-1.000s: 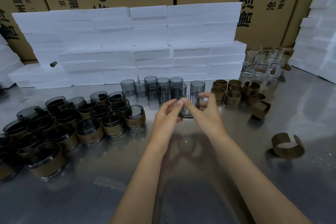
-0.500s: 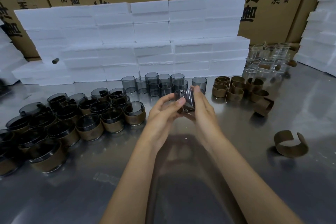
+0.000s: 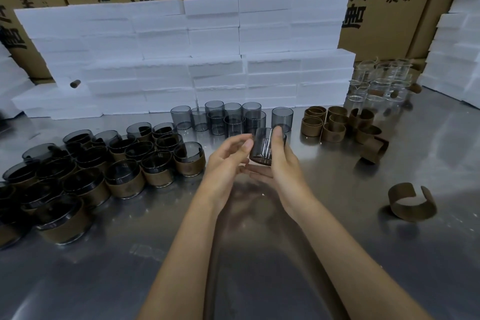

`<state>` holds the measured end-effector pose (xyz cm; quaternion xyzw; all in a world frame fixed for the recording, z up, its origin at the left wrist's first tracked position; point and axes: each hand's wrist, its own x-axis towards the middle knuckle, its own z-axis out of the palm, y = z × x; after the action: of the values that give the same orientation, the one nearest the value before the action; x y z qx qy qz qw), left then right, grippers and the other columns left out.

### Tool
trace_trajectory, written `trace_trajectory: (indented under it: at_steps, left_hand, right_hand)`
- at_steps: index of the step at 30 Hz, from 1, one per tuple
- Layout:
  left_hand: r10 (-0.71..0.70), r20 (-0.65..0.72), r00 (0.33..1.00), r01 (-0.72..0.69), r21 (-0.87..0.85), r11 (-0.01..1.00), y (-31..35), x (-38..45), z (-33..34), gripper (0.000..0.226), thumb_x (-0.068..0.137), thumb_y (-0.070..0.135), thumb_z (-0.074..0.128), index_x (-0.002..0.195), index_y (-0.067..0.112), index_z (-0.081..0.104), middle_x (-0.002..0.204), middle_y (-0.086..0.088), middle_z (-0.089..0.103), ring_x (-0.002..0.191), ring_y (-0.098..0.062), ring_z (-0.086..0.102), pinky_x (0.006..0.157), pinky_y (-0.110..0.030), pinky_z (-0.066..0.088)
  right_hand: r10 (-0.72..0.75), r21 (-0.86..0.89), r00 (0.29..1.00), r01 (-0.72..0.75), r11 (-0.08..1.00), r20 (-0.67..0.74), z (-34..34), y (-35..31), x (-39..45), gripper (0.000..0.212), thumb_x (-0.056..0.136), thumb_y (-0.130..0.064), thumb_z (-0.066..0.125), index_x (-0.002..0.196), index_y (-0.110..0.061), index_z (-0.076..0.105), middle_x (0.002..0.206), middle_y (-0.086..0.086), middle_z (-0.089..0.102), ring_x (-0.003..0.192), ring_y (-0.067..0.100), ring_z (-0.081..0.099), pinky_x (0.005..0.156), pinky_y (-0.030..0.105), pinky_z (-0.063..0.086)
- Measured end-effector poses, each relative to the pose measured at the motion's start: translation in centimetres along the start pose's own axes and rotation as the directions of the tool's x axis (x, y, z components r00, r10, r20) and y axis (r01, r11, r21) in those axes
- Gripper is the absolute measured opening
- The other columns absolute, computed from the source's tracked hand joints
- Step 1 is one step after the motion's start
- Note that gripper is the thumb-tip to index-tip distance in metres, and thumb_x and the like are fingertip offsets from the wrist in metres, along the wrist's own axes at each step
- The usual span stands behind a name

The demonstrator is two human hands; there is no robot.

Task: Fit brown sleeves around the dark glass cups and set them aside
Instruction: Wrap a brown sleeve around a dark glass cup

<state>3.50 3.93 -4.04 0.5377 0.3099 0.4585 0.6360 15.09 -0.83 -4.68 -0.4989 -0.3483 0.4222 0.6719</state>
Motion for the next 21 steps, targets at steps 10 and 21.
trace_trajectory:
  at_steps: [10,21]
  left_hand:
    - [-0.021,-0.103,0.994,0.04,0.193,0.98,0.7,-0.5,1.4,0.057,0.075,0.062,0.077,0.11,0.017,0.075,0.107,-0.002,0.078,0.101,-0.016,0.073,0.068,-0.024,0.056]
    - [-0.133,0.093,0.987,0.092,0.348,0.933,1.2,-1.7,2.6,0.058,0.072,0.091,0.055,0.109,0.05,0.072,0.108,0.03,0.072,0.106,0.013,0.064,0.101,-0.027,0.049]
  right_hand:
    - [-0.26,-0.33,0.929,0.167,0.929,-0.262,-1.0,0.3,0.6,0.036,0.109,-0.035,0.042,0.111,-0.013,0.07,0.096,0.008,0.074,0.094,0.025,0.072,0.087,0.057,0.058]
    - [0.181,0.052,0.969,-0.192,0.98,0.168,-0.5,-0.8,-0.7,0.078,0.07,-0.087,0.063,0.121,-0.028,0.066,0.111,0.007,0.078,0.099,0.029,0.076,0.09,0.049,0.061]
